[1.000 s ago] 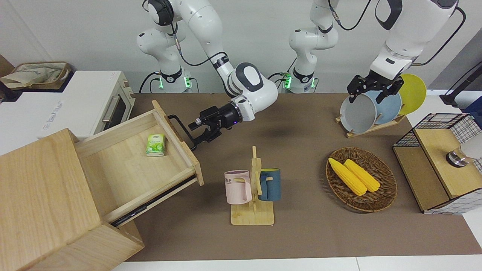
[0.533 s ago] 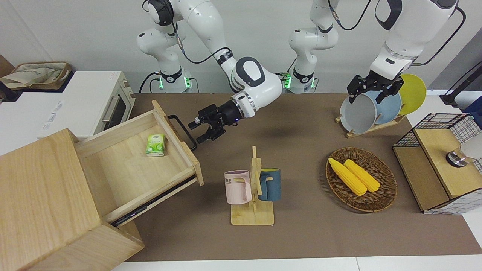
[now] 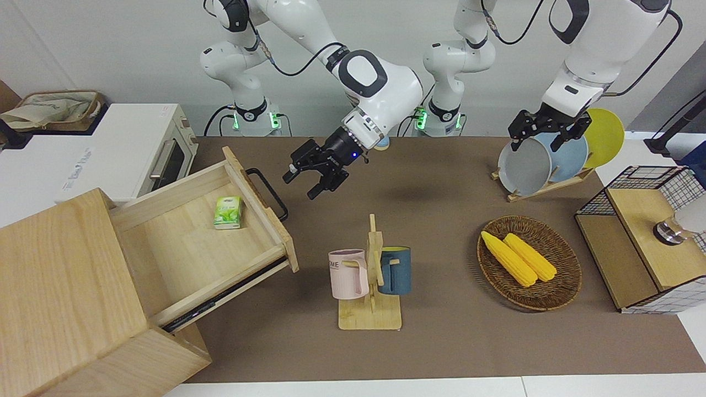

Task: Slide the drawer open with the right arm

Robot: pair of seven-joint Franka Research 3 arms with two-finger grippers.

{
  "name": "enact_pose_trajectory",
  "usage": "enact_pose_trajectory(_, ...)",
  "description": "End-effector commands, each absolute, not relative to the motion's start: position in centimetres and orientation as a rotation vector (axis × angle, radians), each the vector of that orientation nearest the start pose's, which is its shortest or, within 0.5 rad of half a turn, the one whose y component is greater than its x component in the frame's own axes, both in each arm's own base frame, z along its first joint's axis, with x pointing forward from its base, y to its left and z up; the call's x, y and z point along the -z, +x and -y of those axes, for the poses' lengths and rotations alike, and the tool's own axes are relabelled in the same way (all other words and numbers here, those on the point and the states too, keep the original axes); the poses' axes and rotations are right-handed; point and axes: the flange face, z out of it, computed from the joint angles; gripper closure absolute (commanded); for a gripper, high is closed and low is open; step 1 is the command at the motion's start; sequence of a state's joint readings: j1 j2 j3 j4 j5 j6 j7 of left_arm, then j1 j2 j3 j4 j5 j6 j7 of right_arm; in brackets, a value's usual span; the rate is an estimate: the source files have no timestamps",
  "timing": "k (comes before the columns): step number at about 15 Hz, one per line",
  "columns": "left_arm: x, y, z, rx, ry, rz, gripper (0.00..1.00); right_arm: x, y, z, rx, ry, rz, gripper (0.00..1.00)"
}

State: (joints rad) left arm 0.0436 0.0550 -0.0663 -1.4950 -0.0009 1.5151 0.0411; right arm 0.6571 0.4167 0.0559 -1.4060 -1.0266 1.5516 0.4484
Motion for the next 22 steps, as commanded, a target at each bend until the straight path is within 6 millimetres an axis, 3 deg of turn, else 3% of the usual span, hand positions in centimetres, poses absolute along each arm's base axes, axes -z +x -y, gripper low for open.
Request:
enact_pose_trajectory(1,-63.0,56.3,1.3,-0.06,-3.126,-0.092,0.01,-53.2,57.5,-33.9,-0.396,2.309,-0.425,0.015)
enact_pose_trajectory(9,-63.0,56.3,1.3,-0.06,-3.126,-0.092,0.01,-59.7,58.6,-24.3,-0.287,2.772,-0.184,0.015)
enact_pose_trajectory(14,-63.0,56.3,1.3,-0.06,-3.126,-0.092,0.01,-63.4,58.6,-17.9,-0.252,2.927,-0.188,0.015)
enact_pose_trajectory(17,-62.9,56.3,1.3,-0.062,-3.126,-0.092,0.01,-63.7,58.7,-14.1,-0.199,2.981,-0.191,0.015)
enact_pose_trajectory(22,-63.0,56.3,1.3,-0.06,-3.126,-0.092,0.01,-62.3,58.3,-7.4,-0.077,3.082,-0.127,0.013)
